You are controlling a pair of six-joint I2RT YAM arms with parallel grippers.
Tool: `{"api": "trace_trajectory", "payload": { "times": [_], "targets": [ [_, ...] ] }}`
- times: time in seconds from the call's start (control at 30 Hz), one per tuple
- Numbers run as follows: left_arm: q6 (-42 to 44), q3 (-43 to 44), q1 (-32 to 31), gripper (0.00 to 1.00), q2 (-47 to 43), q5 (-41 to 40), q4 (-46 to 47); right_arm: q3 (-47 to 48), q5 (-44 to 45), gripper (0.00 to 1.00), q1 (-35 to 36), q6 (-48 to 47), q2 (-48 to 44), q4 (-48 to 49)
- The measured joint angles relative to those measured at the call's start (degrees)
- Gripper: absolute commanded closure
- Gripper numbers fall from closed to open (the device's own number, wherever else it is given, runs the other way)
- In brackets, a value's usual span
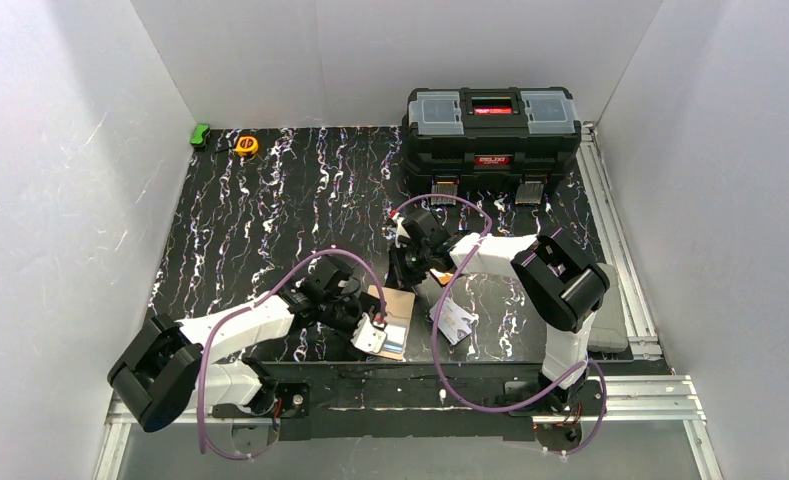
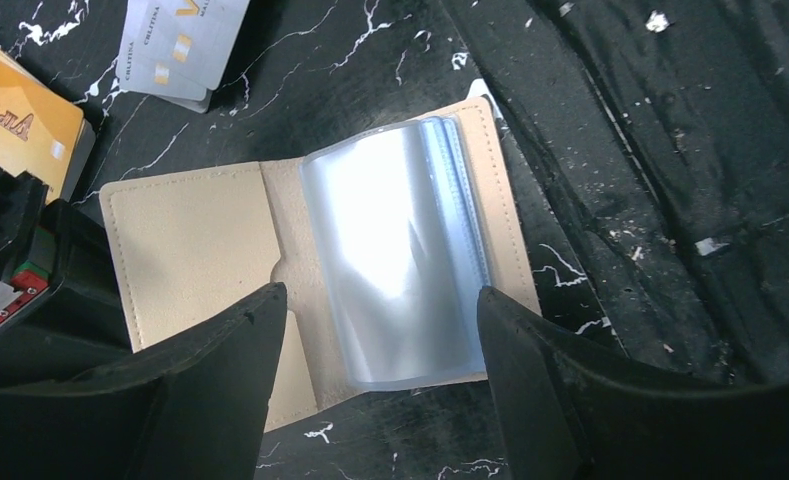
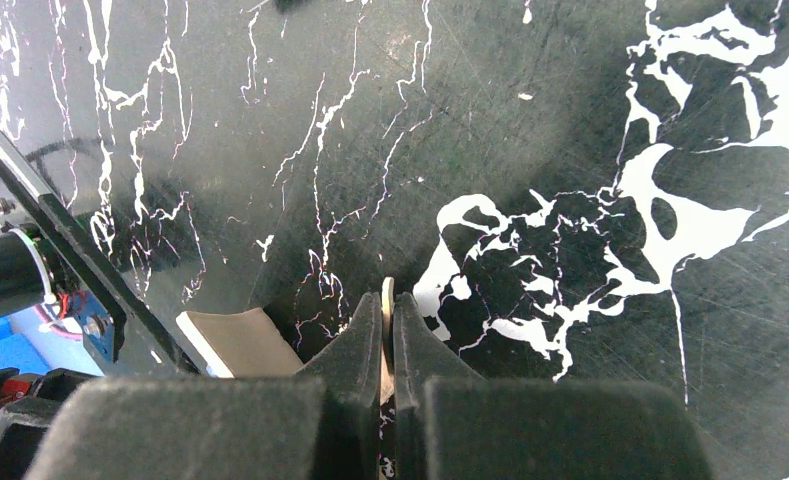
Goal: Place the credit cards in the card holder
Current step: Place the card holder at the center of the board.
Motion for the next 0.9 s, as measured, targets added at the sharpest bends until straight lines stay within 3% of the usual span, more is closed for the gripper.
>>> {"api": "trace_trajectory", "payload": {
  "times": [0.5, 0.9],
  "targets": [
    [-4.39, -5.55, -0.96, 0.4, -0.2, -9.05, 16.52, 0.42, -0.74, 0.99, 0.0, -0.04, 0.5, 0.07],
    [-14.95, -5.16, -1.01, 0.42, -4.15, -15.45, 20.68, 1.14, -2.08, 0.99, 0.09, -0.55, 1.27, 0.17]
  ]
}}
